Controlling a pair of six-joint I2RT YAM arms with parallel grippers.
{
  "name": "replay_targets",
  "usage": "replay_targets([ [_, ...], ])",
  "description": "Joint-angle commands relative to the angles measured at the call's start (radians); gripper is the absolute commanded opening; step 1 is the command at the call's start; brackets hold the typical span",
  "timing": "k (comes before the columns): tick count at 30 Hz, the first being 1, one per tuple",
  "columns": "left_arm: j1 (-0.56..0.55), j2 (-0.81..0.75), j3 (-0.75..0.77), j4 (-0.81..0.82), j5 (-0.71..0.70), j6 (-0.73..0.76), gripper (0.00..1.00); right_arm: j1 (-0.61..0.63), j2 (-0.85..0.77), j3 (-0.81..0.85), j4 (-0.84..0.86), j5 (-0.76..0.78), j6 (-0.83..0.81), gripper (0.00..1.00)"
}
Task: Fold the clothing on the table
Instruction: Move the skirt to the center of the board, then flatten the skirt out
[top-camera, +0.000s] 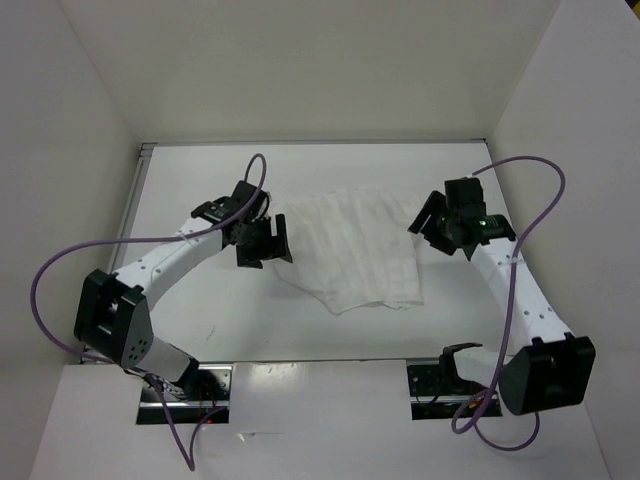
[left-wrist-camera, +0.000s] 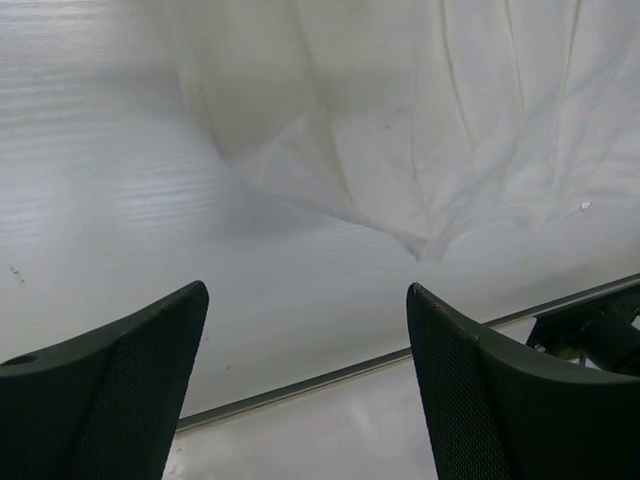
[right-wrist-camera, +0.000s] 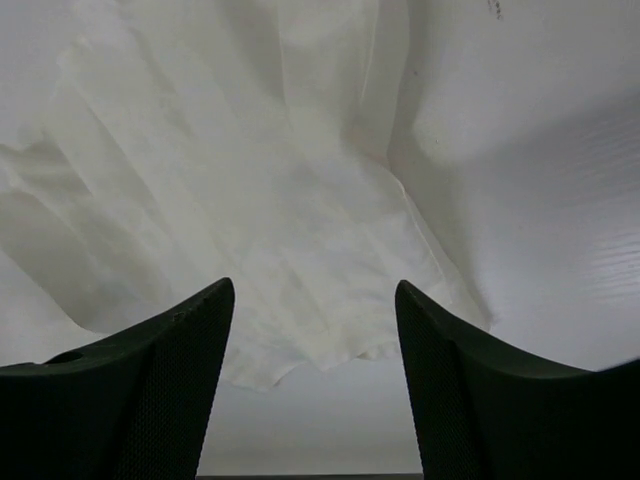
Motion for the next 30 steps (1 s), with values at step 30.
replay_targets([
  [30,-0.144,0.379,0.318,-0.017,-0.014,-0.023,0.65,-0.005,0.192,0.043,-0.091,0.052,-0.058,0.68],
])
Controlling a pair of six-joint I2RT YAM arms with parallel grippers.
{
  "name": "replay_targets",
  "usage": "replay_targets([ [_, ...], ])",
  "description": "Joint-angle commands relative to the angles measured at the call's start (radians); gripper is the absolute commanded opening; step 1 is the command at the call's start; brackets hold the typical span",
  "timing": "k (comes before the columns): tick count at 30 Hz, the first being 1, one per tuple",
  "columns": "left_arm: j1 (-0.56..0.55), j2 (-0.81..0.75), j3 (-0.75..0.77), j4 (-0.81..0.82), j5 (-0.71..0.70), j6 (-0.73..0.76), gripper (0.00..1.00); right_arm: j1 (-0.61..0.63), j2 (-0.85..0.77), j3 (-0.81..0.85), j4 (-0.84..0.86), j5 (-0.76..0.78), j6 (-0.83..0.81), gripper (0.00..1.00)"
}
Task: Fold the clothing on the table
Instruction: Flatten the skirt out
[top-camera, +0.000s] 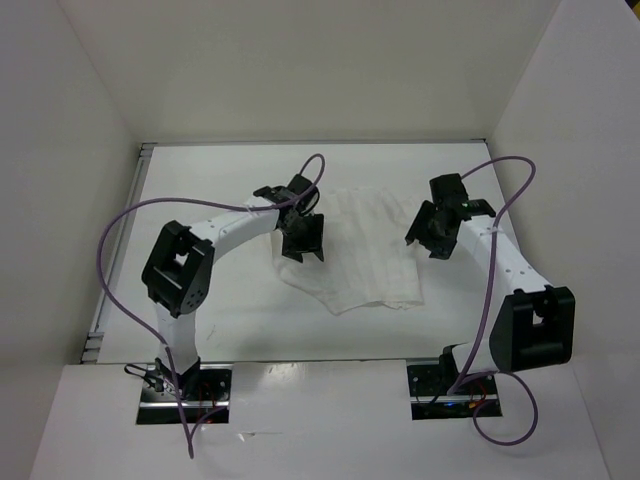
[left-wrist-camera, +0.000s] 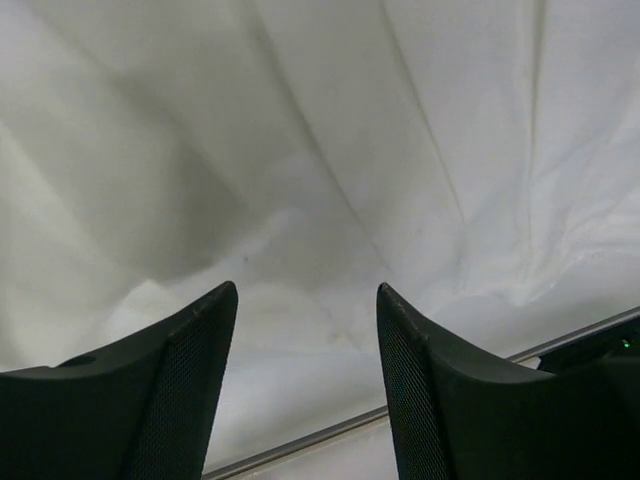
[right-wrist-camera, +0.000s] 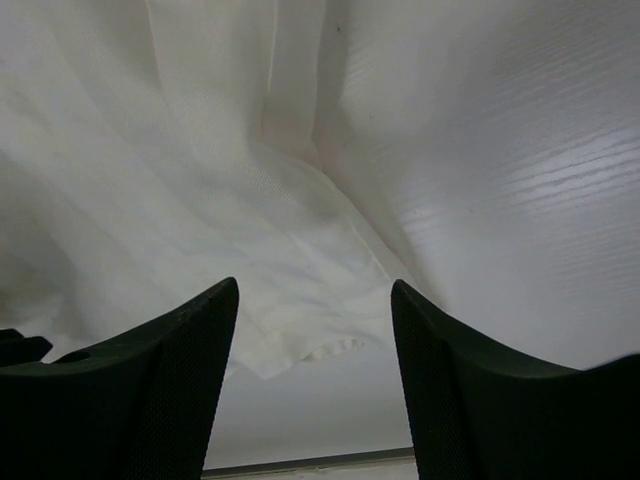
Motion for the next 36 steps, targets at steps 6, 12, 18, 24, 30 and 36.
replay_targets([
  [6,-0.014,-0.073,-0.107,0.007,0.009,-0.052,0.60,-0.006,-0.048,-0.003,-0.027,0.024,-0.001,0.68],
  [12,-0.045,-0.035,-0.107,0.026,0.019,-0.052,0.58,-0.006,-0.076,-0.003,-0.036,0.015,-0.001,0.68],
  [18,-0.065,-0.014,-0.098,0.036,0.028,-0.072,0.57,-0.006,-0.085,-0.003,-0.036,0.006,-0.001,0.68],
  [24,-0.083,0.031,-0.098,0.055,0.037,-0.082,0.46,-0.006,-0.105,-0.021,-0.045,-0.012,0.008,0.68],
  [30,-0.105,0.094,-0.070,0.037,0.016,-0.082,0.02,-0.006,-0.135,-0.021,-0.056,-0.012,0.008,0.67],
  [36,-0.114,-0.004,0.162,-0.023,0.034,-0.013,0.00,-0.006,-0.175,-0.021,-0.056,0.006,0.026,0.67],
])
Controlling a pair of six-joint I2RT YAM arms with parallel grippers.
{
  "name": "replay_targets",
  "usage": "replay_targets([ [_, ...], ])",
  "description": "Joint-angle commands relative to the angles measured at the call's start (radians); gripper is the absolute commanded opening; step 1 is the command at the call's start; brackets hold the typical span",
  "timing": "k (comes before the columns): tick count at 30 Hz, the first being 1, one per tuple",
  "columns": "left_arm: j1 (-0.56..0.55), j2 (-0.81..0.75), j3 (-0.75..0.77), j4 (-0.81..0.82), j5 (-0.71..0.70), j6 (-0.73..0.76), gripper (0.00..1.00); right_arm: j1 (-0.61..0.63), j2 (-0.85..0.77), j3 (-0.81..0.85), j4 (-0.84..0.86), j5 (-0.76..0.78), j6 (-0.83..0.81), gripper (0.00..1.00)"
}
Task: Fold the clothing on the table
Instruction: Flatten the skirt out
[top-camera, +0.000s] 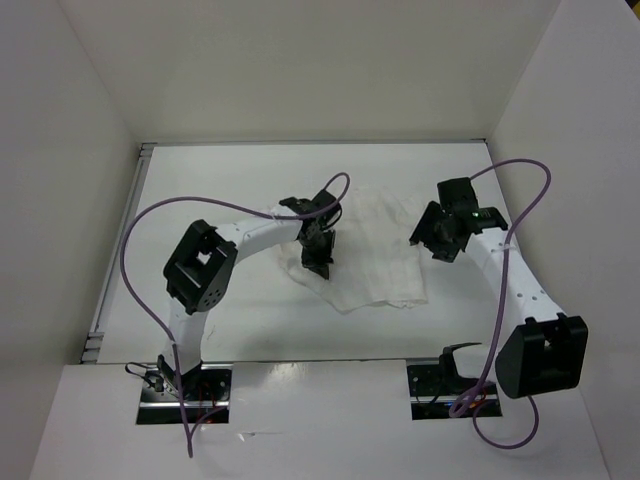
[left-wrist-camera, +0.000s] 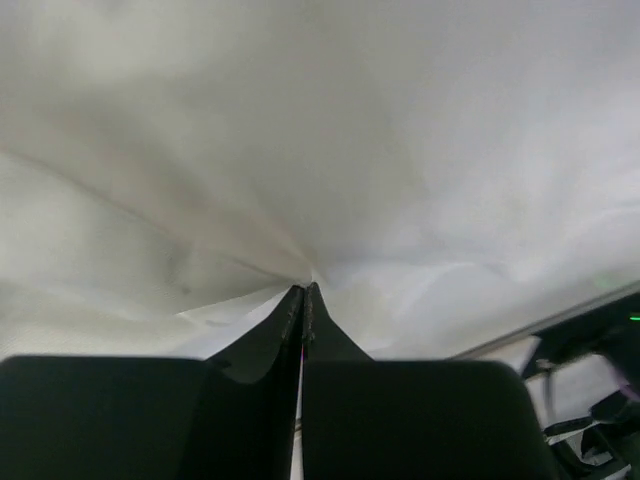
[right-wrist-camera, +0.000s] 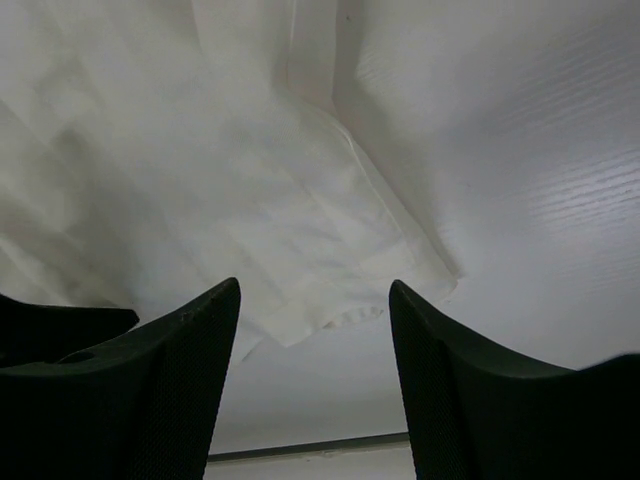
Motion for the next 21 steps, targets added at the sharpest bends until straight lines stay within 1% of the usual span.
replay_targets([
  [1,-0.005,-0.076,0.228,-0.032,0.032,0.066,0.00,-0.006,-0.046,-0.002,-0.014,0.026,0.025,0.67],
  [2,-0.005,-0.076,0.295,-0.050,0.044,0.084,0.00,-0.006,-0.056,-0.002,-0.014,0.026,0.025,0.67],
  [3,-0.005,-0.076,0.437,-0.084,0.072,0.116,0.00,-0.015,-0.056,0.009,-0.005,0.026,0.036,0.67],
  [5,-0.005,-0.076,0.557,-0.095,0.115,0.144,0.00,-0.015,-0.056,0.018,-0.005,0.038,0.036,0.67],
  [7,0.014,-0.120,0.627,-0.095,0.176,0.153,0.00,-0.015,-0.056,0.018,0.006,0.038,0.045,0.67],
  [9,0.048,-0.203,0.601,-0.069,0.189,0.154,0.00,-0.024,-0.056,0.039,0.006,0.047,0.056,0.67],
  [10,0.062,-0.238,0.557,-0.052,0.189,0.154,0.00,-0.024,-0.056,0.040,0.018,0.056,0.056,0.67],
  [11,0.100,-0.276,0.496,-0.031,0.189,0.143,0.00,-0.024,-0.065,0.040,0.018,0.056,0.068,0.67],
  [12,0.123,-0.356,0.334,0.018,0.180,0.131,0.00,-0.024,-0.065,0.040,0.029,0.057,0.068,0.67],
  [14,0.181,-0.425,0.149,0.060,0.179,0.089,0.00,-0.024,-0.065,0.040,0.038,0.057,0.068,0.67],
  [15,0.232,-0.482,-0.014,0.083,0.169,0.065,0.00,-0.024,-0.065,0.040,0.038,0.057,0.077,0.67],
  [16,0.252,-0.494,-0.092,0.083,0.158,0.065,0.00,-0.034,-0.065,0.040,0.038,0.057,0.077,0.67],
  [17,0.280,-0.505,-0.234,0.083,0.146,0.052,0.00,-0.034,-0.056,0.040,0.038,0.046,0.077,0.67],
  [20,0.292,-0.518,-0.402,0.094,0.097,0.043,0.00,-0.034,-0.027,0.040,0.047,0.027,0.056,0.67],
  [21,0.292,-0.501,-0.466,0.068,0.051,0.031,0.00,-0.034,-0.013,0.040,0.047,0.017,0.045,0.67],
])
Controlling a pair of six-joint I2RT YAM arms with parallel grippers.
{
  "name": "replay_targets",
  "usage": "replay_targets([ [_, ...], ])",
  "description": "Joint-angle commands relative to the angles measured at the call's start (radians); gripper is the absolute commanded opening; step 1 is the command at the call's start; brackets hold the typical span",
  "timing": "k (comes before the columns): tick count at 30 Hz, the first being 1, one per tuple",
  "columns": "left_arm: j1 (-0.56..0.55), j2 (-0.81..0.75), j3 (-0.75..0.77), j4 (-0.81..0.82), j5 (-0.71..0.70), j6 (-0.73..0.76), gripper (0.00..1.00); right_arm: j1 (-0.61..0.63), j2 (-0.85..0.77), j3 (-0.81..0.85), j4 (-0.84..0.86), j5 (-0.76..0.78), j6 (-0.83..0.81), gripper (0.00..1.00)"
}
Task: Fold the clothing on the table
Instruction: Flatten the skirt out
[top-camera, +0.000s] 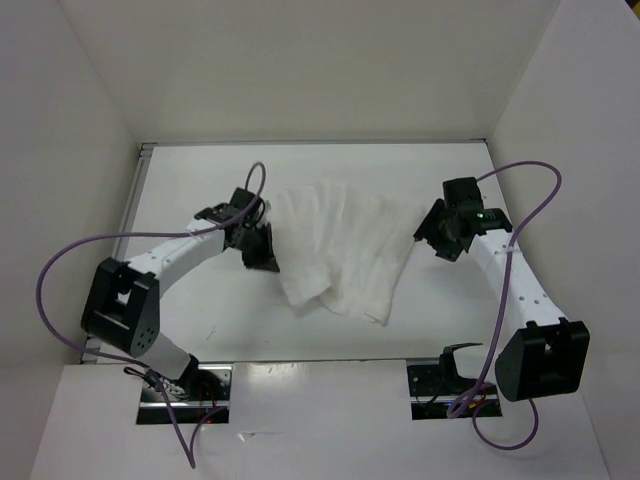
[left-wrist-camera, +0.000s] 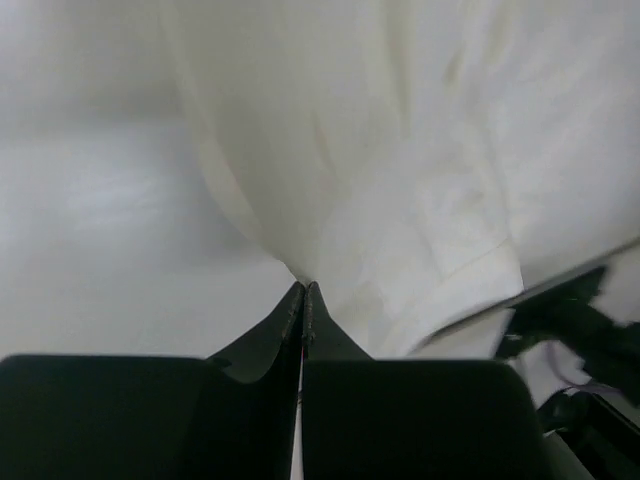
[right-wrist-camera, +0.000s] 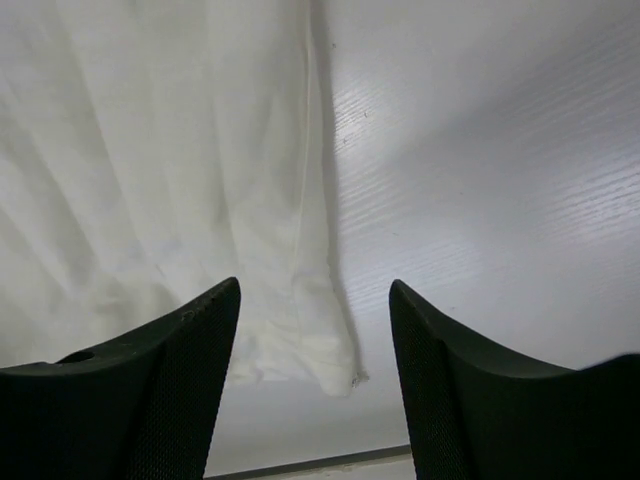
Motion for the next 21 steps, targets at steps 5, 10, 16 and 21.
replay_targets([
  [5,-0.009,0.051,-0.191,-0.135,-0.198,-0.054,0.00,-0.008,0.062,0.048,0.031,-0.147,-0.088,0.64],
  [10,-0.009,0.051,-0.182,-0.144,-0.210,-0.054,0.03,0.038,0.108,0.001,0.008,-0.247,-0.119,0.51],
  [16,-0.009,0.091,-0.215,-0.074,-0.154,-0.054,0.02,0.083,0.258,-0.067,0.042,-0.359,-0.167,0.44],
  [21,-0.018,0.226,-0.196,-0.061,-0.178,-0.054,0.00,0.170,0.425,0.034,0.100,-0.391,-0.167,0.28],
])
